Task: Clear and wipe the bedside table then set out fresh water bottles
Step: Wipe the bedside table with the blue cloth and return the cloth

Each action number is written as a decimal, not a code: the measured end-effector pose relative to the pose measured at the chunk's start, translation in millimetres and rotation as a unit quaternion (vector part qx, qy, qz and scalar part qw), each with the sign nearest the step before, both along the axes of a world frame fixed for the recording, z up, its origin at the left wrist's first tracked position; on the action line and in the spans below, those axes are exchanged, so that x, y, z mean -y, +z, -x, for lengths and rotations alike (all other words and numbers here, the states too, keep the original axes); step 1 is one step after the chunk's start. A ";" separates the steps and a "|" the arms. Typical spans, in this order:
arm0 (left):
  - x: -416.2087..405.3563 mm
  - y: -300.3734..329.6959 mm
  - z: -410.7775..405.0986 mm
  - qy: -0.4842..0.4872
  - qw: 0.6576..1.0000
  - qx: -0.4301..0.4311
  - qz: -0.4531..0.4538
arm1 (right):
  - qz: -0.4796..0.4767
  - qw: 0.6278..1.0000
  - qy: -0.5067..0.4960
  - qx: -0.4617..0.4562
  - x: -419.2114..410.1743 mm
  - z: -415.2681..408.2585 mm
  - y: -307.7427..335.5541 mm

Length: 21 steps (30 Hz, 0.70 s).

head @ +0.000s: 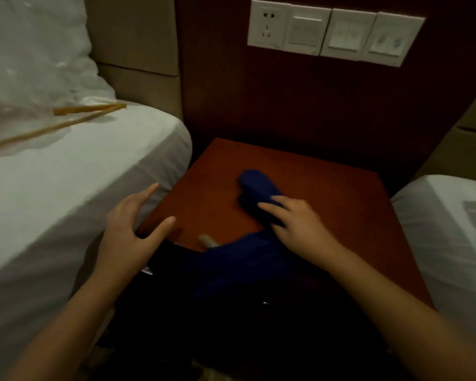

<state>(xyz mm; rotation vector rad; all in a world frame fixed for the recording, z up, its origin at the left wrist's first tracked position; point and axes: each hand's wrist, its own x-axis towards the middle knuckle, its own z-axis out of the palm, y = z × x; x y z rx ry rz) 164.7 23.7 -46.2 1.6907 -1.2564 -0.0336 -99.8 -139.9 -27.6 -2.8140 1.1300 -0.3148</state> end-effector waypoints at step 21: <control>66.1 -12.7 19.3 0.152 0.970 0.128 -0.143 | 0.218 0.962 -0.164 -0.030 61.9 162.1 -8.0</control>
